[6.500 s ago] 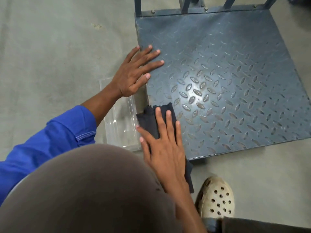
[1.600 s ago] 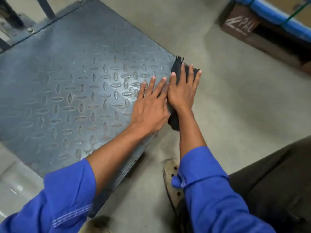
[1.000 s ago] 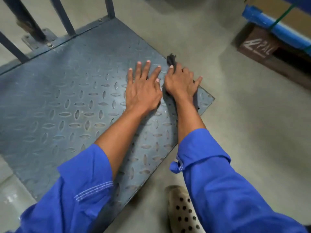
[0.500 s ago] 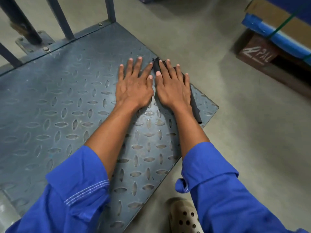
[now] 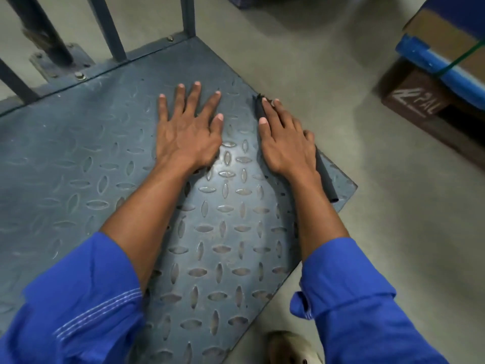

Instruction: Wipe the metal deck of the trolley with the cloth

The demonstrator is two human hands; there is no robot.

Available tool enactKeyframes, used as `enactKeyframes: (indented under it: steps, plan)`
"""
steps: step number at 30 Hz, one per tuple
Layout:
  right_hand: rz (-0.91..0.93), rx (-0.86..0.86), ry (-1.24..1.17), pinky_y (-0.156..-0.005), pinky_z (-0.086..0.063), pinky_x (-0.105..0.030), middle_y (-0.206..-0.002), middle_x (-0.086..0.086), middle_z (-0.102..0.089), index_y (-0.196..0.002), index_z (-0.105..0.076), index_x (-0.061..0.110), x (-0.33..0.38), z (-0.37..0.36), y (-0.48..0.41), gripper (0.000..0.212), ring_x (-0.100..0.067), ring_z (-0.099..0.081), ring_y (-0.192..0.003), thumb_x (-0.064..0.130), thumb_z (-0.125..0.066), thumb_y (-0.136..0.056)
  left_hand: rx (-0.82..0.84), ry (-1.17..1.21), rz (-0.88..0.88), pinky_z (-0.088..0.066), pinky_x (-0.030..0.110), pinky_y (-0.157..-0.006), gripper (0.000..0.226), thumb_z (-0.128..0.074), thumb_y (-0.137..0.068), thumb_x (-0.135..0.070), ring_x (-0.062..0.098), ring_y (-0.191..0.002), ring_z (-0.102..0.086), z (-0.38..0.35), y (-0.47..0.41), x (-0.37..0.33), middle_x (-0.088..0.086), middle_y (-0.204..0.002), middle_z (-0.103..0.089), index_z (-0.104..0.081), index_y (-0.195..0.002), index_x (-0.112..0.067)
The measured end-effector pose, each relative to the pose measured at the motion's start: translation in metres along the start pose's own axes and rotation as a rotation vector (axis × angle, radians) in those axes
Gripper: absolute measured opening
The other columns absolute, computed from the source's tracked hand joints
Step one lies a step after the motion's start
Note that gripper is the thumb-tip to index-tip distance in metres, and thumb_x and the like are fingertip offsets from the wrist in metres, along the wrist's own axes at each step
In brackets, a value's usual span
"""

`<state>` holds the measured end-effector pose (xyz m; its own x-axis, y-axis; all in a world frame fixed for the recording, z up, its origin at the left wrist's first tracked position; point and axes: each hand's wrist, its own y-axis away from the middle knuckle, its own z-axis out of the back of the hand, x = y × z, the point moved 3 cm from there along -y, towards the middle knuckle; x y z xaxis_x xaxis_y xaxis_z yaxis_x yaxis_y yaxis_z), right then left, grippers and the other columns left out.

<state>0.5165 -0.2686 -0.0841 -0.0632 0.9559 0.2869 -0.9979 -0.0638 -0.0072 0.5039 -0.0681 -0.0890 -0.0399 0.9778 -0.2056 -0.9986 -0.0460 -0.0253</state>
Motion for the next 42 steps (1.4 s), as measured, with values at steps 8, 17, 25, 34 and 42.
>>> enactKeyframes:
  steps: [8,17,25,34,42]
  plan:
    - [0.167,0.135,-0.039,-0.122,-0.021,-0.061,-0.175,0.014,-0.007,-0.164,-0.010,0.048,0.059,-0.008,-0.075,0.056,-0.021,-0.018,-0.159,0.055,-0.020,-0.110,-0.047,0.027,0.022,0.008,0.055,-0.133,0.058,-0.012,-0.113,-0.048,0.024,-0.167,0.004,-0.001,-0.021,0.010,-0.002,-0.180,-0.003,-0.013,-0.170,-0.039]
    - [0.282,0.120,0.042,-0.129,-0.011,-0.054,-0.176,0.012,0.002,-0.166,-0.007,0.044,0.050,-0.015,-0.073,0.056,-0.017,0.003,-0.163,0.049,-0.017,-0.111,-0.088,0.023,0.082,0.006,0.054,-0.133,0.059,-0.013,-0.112,-0.046,0.025,-0.167,0.002,-0.002,-0.023,0.012,0.000,-0.180,-0.005,-0.014,-0.171,-0.036]
    - [0.300,0.154,0.036,-0.130,-0.010,-0.049,-0.175,0.016,0.002,-0.165,-0.006,0.046,0.053,-0.009,-0.057,0.055,-0.013,0.004,-0.162,0.050,-0.016,-0.111,-0.053,0.055,0.073,0.008,0.053,-0.133,0.058,-0.015,-0.113,-0.046,0.024,-0.167,0.005,0.003,-0.025,0.021,-0.002,-0.180,-0.002,-0.013,-0.170,-0.039]
    - [0.335,0.225,0.023,-0.128,-0.013,-0.053,-0.175,0.015,0.001,-0.166,-0.006,0.046,0.084,-0.014,-0.106,0.055,-0.015,-0.001,-0.162,0.049,-0.019,-0.112,-0.108,0.031,0.103,0.004,0.055,-0.133,0.059,-0.018,-0.113,-0.043,0.027,-0.167,0.001,0.001,-0.028,0.017,-0.001,-0.180,-0.008,-0.018,-0.171,-0.034]
    - [0.333,0.186,0.022,-0.125,-0.015,-0.048,-0.174,0.022,0.002,-0.165,-0.006,0.048,0.057,-0.007,-0.070,0.054,-0.009,0.002,-0.161,0.050,-0.017,-0.112,-0.091,0.030,0.130,0.005,0.056,-0.133,0.059,-0.015,-0.113,-0.045,0.028,-0.167,0.005,0.002,-0.031,0.021,-0.001,-0.180,-0.003,-0.013,-0.171,-0.034]
